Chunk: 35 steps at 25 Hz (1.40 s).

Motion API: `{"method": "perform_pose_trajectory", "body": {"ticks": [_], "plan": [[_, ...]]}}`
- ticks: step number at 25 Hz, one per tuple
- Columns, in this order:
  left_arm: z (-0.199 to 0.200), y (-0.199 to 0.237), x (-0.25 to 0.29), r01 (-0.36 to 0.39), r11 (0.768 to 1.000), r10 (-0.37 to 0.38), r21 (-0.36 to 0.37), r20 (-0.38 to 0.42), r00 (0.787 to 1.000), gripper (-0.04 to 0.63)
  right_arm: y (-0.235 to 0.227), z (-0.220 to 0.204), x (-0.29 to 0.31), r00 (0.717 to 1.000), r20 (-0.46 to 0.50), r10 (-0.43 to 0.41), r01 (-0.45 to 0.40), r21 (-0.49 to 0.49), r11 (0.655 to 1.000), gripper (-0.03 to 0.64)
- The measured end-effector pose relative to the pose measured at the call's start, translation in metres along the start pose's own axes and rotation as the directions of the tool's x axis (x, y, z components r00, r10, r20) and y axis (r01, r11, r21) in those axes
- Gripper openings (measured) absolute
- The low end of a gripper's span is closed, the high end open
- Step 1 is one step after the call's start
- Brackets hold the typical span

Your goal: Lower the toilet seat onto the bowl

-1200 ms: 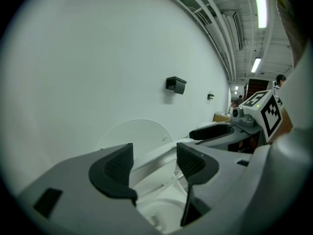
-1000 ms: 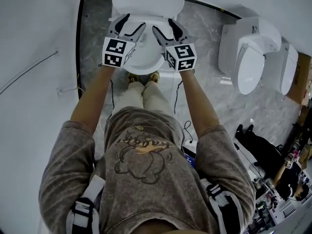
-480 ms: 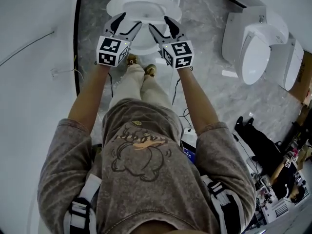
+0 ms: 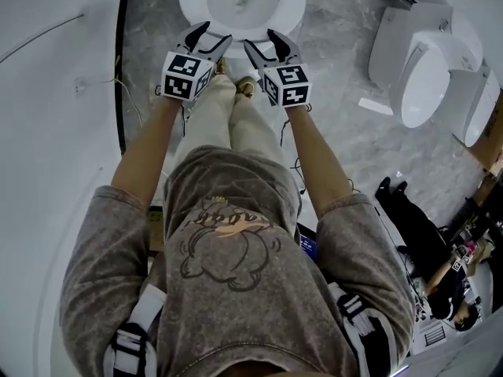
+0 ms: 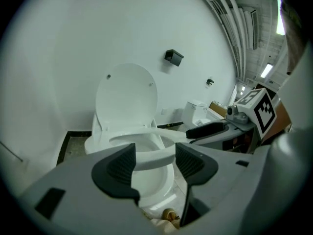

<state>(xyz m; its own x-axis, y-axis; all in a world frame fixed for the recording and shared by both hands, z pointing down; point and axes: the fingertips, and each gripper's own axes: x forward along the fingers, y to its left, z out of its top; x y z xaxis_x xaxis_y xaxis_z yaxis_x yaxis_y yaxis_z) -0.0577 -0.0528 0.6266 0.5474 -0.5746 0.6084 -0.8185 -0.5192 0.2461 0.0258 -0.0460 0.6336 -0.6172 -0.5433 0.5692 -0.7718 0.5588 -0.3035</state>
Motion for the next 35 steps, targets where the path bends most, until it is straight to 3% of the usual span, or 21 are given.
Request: {"method": "perform_pose_trajectory", "body": {"ticks": [10,20,29,35], "plan": [[-0.123,0.001,0.038,0.011,0.997,-0.022,-0.073,-0.159,0.987,0.253,0.003,-0.117,0.038,0.989,-0.146,0.008,0.002,0.07,0.998,0.27],[-0.215,0.018,0.09,0.016,0.994,-0.042,-0.107,-0.248,0.968,0.249,-0.016,-0.205,0.09,0.973,-0.232,0.009,0.019,0.12,0.993,0.268],[-0.247,0.027,0.114,-0.005,0.991,-0.033,-0.131,-0.29,0.956,0.247,-0.028,-0.234,0.112,0.961,-0.275,-0.01,0.054,0.152,0.987,0.253],[-0.231,0.025,0.109,0.001,0.985,-0.05,-0.171,-0.28,0.959,0.245,-0.029,-0.222,0.106,0.959,-0.282,0.001,0.049,0.17,0.984,0.245]]}}
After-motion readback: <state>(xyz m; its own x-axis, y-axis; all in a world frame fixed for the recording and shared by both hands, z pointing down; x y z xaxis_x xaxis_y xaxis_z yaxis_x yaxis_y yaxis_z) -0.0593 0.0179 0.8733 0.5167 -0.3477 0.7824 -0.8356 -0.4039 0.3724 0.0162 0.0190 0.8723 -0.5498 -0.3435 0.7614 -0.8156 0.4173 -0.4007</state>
